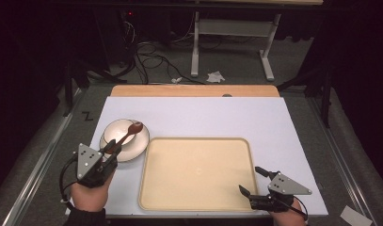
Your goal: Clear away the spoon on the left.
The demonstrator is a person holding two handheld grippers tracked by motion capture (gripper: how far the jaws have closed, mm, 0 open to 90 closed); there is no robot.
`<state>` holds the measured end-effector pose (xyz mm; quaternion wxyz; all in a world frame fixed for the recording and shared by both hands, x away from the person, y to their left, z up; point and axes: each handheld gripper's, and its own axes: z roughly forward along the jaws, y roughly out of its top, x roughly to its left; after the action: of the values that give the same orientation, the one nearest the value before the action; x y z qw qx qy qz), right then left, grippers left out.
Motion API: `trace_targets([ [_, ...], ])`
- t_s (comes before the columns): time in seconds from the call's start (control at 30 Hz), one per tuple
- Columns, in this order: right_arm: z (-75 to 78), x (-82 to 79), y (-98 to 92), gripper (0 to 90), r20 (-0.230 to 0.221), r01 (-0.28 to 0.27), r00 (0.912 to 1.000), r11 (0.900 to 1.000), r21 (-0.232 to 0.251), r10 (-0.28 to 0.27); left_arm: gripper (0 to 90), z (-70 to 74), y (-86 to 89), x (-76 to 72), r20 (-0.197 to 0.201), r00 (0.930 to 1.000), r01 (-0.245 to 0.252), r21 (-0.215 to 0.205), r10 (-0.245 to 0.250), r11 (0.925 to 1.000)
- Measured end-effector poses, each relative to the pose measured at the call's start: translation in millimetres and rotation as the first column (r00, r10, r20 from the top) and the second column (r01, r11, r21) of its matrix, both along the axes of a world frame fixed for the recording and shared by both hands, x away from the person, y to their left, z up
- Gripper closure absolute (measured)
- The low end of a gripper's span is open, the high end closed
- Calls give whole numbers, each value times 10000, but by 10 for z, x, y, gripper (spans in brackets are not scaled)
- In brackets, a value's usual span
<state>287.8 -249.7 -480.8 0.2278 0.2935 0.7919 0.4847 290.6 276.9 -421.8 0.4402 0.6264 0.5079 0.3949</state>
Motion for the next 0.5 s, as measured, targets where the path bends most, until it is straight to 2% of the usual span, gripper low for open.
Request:
trace_targets([
  [0.2,1,0,-1,168,9,-14,10000,10000,-18,14,749,62,-120,-58,188,9985,507,19,-507,9987],
  [0.37,1,3,-3,168,40,-17,10000,10000,1,17,749,73,-235,-81,198,9957,904,49,-905,9959],
  [0.5,0,4,-3,168,48,-29,10000,10000,-4,30,749,64,-381,-92,120,9901,1398,71,-1399,9902],
])
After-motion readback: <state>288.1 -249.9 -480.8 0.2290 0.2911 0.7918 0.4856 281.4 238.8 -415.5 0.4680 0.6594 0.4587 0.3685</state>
